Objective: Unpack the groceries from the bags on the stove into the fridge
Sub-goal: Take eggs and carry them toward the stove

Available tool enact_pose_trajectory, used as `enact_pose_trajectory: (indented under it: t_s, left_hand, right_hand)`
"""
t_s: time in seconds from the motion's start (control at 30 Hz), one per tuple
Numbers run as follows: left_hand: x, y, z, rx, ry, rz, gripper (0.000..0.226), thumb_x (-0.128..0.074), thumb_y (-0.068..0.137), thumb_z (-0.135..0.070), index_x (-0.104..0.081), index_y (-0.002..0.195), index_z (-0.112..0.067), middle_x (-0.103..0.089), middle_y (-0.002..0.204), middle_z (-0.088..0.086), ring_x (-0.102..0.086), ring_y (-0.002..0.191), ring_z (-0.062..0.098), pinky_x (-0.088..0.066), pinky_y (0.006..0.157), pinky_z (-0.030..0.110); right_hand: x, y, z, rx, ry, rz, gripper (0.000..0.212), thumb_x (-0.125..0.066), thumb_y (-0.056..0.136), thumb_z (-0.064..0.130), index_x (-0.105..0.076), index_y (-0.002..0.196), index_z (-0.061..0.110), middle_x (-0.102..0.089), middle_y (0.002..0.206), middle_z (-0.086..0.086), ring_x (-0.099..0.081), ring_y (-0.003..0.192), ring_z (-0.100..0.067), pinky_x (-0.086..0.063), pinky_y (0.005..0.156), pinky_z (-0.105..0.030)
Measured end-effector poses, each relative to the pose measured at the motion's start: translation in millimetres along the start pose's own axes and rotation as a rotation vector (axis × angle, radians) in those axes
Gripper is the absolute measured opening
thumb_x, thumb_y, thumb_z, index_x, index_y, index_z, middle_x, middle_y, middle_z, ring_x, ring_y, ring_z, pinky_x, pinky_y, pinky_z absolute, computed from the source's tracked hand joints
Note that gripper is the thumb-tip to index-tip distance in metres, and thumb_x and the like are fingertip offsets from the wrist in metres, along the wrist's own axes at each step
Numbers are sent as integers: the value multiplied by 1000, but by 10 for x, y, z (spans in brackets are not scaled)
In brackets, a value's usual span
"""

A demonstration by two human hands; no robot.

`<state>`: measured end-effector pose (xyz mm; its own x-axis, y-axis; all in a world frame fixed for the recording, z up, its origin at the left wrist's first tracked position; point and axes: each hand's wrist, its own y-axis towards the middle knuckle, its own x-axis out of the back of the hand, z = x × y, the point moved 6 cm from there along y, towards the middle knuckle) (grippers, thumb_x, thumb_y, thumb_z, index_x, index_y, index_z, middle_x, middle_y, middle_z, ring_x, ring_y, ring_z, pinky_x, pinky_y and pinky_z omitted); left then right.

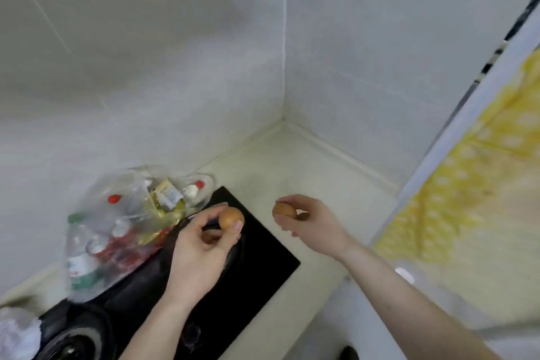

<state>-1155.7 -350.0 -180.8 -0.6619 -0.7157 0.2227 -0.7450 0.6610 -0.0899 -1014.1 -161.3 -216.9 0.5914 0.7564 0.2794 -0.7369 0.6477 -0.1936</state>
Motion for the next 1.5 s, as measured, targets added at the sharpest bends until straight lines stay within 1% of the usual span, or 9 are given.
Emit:
enact_pose_trajectory:
  t_s: [0.23, 0.37, 0.5, 0.67, 0.8, 0.93, 1.1, 1.3, 1.5]
  left_hand:
    - [-1170, -318, -401, -85, 65, 279, 39, -84, 78, -42, -71, 114, -39, -78, 77, 4, -78, 83, 21, -57, 94, 44]
    - [-2104, -627, -742, -160, 86, 428, 32, -79, 89, -24, -69, 118, -33, -79, 84, -6, -77, 81, 12, -54, 75, 12]
    - [-3131, -1058, -1076, -215, 85, 562, 31, -79, 88, -24, -70, 117, -32, -78, 86, -14, -77, 81, 15, -54, 74, 23]
    - [-4254, -1665, -1480, -266, 5, 731, 32, -79, 87, -19, -71, 117, -28, -79, 80, 2, -78, 80, 18, -53, 67, 11]
    - [-5043, -2156, -1771, -277, -39, 888, 37, -78, 79, -31, -72, 115, -29, -80, 89, -7, -78, 82, 23, -57, 84, 36]
    - [-5816, -2607, -2021, -290, -90, 1047, 30, -77, 80, -23, -74, 110, -20, -77, 106, -19, -78, 79, 26, -60, 85, 43]
    - [-6763, -3199, -2297, -340, -100, 1341, 32, -72, 90, -4, -72, 117, -22, -80, 86, -7, -79, 81, 24, -59, 86, 32]
    - [-7626, -3967, -2791, -405, -211, 1760, 36, -72, 85, -14, -70, 120, -21, -80, 90, -3, -79, 79, 23, -58, 79, 15]
    - [-8136, -4747, -3117, -421, -299, 2094, 43, -73, 77, -23, -71, 120, -18, -80, 99, -1, -77, 80, 26, -60, 79, 23]
  right_hand:
    - [1213, -1283, -282, -17, 6, -338, 26, -82, 85, 32, -73, 108, 40, -73, 106, 13, -65, 70, -4, -52, 68, -19]
    - [1955, -2069, -539, -46, 27, -519, 27, -84, 82, 34, -73, 106, 42, -72, 102, 12, -61, 68, -1, -52, 70, -19]
    - [2722, -2883, -755, -75, 24, -670, 27, -84, 83, 33, -74, 107, 41, -73, 103, 9, -60, 69, -6, -51, 70, -24]
    - [3546, -3826, -911, -82, 36, -847, 27, -84, 83, 30, -74, 107, 40, -75, 97, 8, -63, 72, -14, -54, 75, -29]
    - [4047, -4493, -1004, -107, 51, -993, 27, -85, 84, 27, -75, 107, 38, -75, 96, 8, -60, 70, -5, -51, 72, -20]
    - [4441, -5145, -1067, -144, 48, -1163, 27, -83, 85, 27, -74, 108, 37, -72, 96, 16, -59, 69, -5, -47, 68, -14]
    - [4804, -5894, -1102, -220, 1, -1417, 27, -83, 85, 30, -73, 110, 38, -72, 100, 16, -66, 83, -20, -54, 76, -27]
    - [5070, -6560, -969, -341, -74, -1743, 29, -83, 86, 32, -73, 112, 39, -74, 102, 14, -66, 80, -9, -54, 74, -21]
    - [4984, -7076, -729, -467, -109, -2027, 29, -82, 86, 32, -73, 112, 40, -71, 106, 17, -67, 76, -9, -51, 69, -18]
